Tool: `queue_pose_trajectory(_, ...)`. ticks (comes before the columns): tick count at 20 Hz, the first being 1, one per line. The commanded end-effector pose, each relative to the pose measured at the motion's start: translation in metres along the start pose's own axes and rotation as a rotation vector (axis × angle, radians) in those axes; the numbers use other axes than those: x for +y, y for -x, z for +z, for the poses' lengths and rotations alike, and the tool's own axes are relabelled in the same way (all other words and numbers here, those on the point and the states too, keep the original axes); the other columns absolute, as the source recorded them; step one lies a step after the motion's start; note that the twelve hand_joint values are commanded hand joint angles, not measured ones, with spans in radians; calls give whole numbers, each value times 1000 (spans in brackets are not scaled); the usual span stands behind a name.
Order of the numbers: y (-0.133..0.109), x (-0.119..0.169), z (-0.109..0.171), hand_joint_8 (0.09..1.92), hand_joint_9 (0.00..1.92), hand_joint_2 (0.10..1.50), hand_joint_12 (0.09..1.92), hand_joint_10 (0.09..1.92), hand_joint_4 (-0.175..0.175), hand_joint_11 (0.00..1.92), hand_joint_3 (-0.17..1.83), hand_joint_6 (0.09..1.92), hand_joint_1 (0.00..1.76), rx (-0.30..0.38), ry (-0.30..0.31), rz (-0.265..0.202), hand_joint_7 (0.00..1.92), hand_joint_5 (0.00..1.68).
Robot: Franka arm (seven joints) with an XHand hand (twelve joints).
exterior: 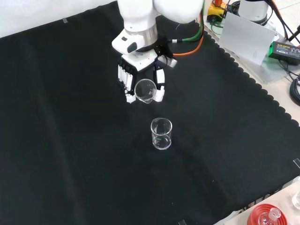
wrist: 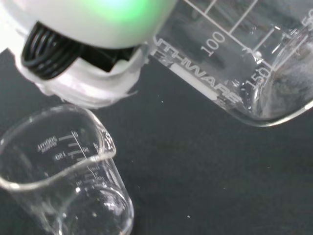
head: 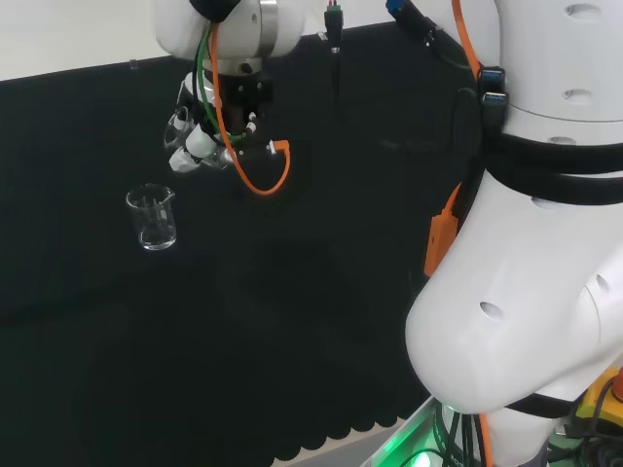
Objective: Place the beaker back on the table.
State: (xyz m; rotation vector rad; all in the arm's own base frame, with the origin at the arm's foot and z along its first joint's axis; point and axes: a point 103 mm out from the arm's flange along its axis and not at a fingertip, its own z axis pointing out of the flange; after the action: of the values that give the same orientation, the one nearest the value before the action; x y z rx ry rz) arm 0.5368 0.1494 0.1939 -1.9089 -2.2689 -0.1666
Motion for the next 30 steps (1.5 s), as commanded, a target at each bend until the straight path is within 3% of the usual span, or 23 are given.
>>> queue_pose_trajectory(1,33,13,15,87,1617,596,758,87,64,1303,693,449,1179,200,46,61,1717,1403)
queue_pose_trajectory(22,48,27,70,87,1616,594,762,87,50,1302,698,454,1181,354,120,56,1716,1401)
queue_pose_trajectory(23,40,30,77,87,1615,594,762,87,48,1300,698,455,1182,350,116,51,1715,1401)
queue_pose_trajectory(26,48,31,82,87,1615,594,767,87,24,1295,701,466,1185,370,124,52,1714,1396)
queue_pose_trajectory(30,47,36,92,87,1615,594,769,87,18,1293,702,469,1186,379,115,54,1714,1394)
